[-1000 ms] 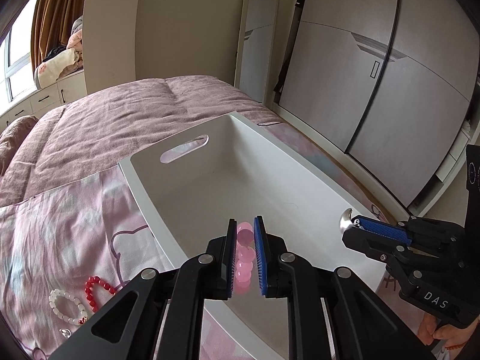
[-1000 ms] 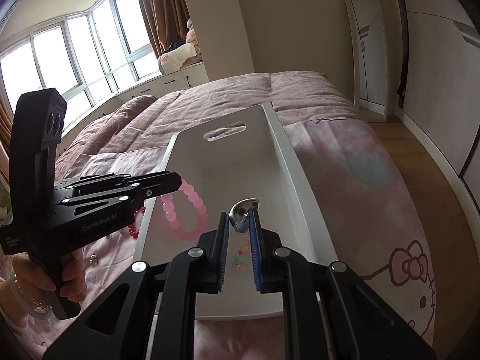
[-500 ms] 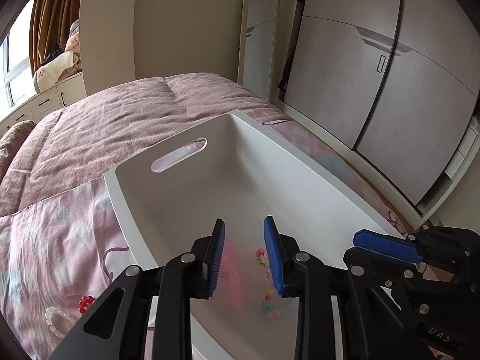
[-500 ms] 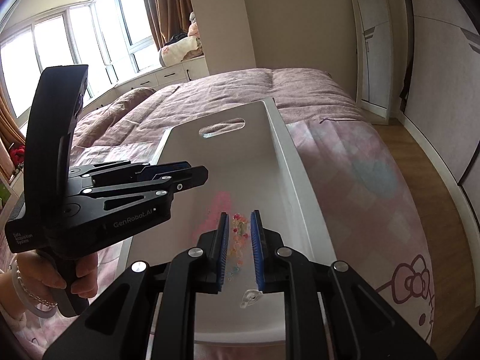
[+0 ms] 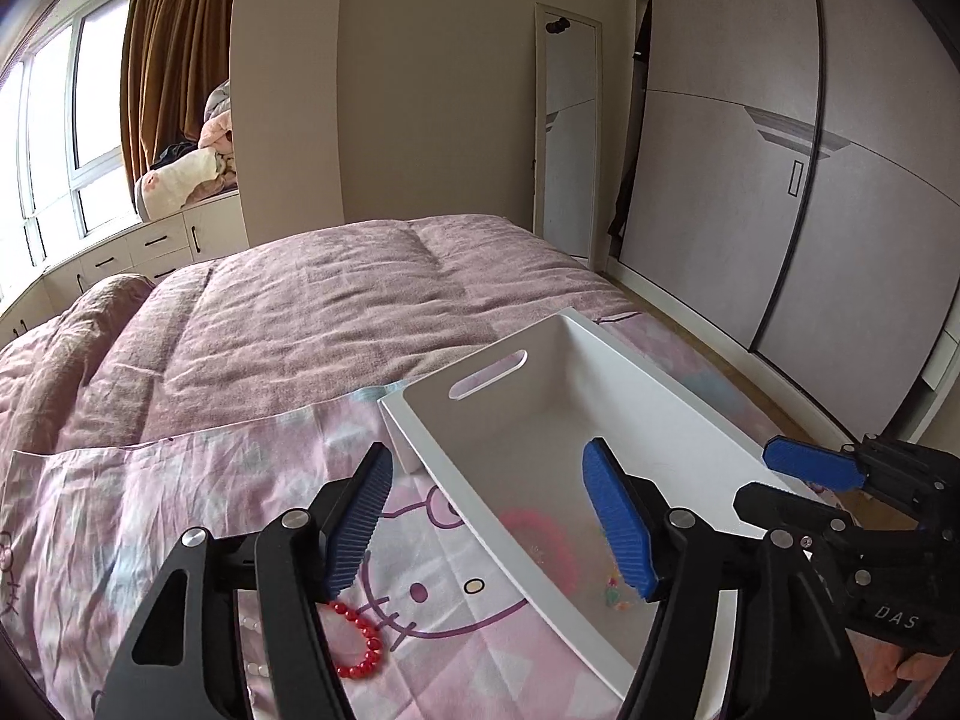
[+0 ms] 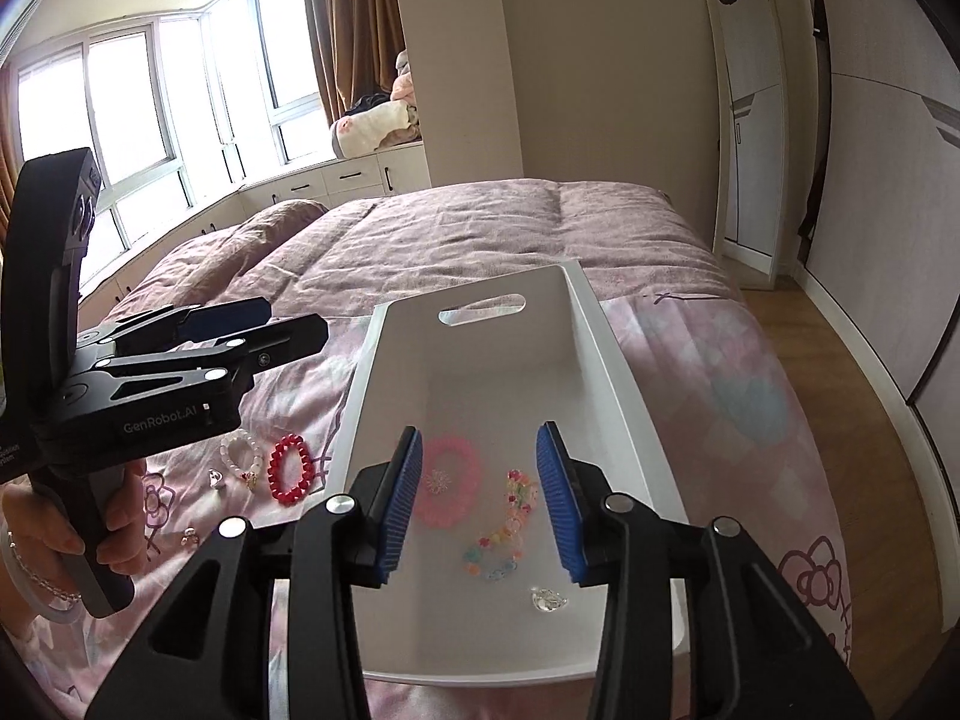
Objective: Organize jewelry
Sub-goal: 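Open right tool inside the tray while left tool drops pink bracelet in, then move both tools back over the bedspread jewelry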
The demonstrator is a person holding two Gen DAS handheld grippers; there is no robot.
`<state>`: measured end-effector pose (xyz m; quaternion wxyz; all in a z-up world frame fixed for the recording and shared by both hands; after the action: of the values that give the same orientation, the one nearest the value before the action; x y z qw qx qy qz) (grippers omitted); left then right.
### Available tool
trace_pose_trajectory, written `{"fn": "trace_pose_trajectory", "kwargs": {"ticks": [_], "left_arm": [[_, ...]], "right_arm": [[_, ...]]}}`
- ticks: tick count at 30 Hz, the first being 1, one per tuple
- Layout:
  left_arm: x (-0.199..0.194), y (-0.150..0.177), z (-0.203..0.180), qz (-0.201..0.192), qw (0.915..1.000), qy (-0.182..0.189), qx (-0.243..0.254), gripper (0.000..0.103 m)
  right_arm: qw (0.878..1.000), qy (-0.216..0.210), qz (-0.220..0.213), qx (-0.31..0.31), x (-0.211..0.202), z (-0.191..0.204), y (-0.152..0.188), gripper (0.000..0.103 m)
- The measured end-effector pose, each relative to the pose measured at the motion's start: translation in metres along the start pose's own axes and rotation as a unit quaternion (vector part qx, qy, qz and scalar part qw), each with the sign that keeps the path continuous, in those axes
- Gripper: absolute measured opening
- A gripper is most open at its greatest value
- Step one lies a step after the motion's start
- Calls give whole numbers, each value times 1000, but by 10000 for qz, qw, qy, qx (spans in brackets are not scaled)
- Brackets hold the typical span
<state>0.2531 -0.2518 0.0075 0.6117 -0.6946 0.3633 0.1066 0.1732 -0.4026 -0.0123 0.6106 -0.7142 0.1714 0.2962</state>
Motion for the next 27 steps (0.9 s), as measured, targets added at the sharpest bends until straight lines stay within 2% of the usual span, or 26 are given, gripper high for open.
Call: {"fn": "trace_pose_trajectory", "kwargs": {"ticks": [2, 5, 8, 10, 12, 18, 27], "left_arm": [[-14, -1, 11, -100, 9998, -143, 49, 76], [-39, -1, 28, -245, 9991, -323, 84, 86], [-66, 0, 49, -367, 9983, -444, -51, 93], [-82, -1, 67, -394, 9976, -532, -217, 93], [-97, -2, 86, -398, 9965, -621, -387, 93], [-146, -2, 133, -623, 9919, -951, -575, 94], [-182, 14, 190, -812, 9845, -1266, -902, 99]], "right_arm": [[9999, 49, -130, -60, -9, 8, -8, 44], [9993, 114, -323, -151, -23, 21, -20, 51], [9983, 138, -509, -238, -35, 37, -34, 61], [9973, 166, -647, -290, -43, 47, -43, 69], [9962, 145, -785, -338, -51, 59, -52, 70], [9935, 89, -995, -550, -62, 97, -75, 83], [9889, 79, -1085, -1009, -60, 156, -102, 91]]}}
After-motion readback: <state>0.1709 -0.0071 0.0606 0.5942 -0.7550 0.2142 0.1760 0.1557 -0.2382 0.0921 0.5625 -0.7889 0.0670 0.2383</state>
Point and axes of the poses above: each gripper's, at about its wrist camera, not at the fingertips, and x roughly the way its jaws point, z to its left, y to its underside, the point moved 6 cm from there along x, roughly the way its jaws point, and after that the axes turned 15 degrees about -x, right-handed, at the moved point
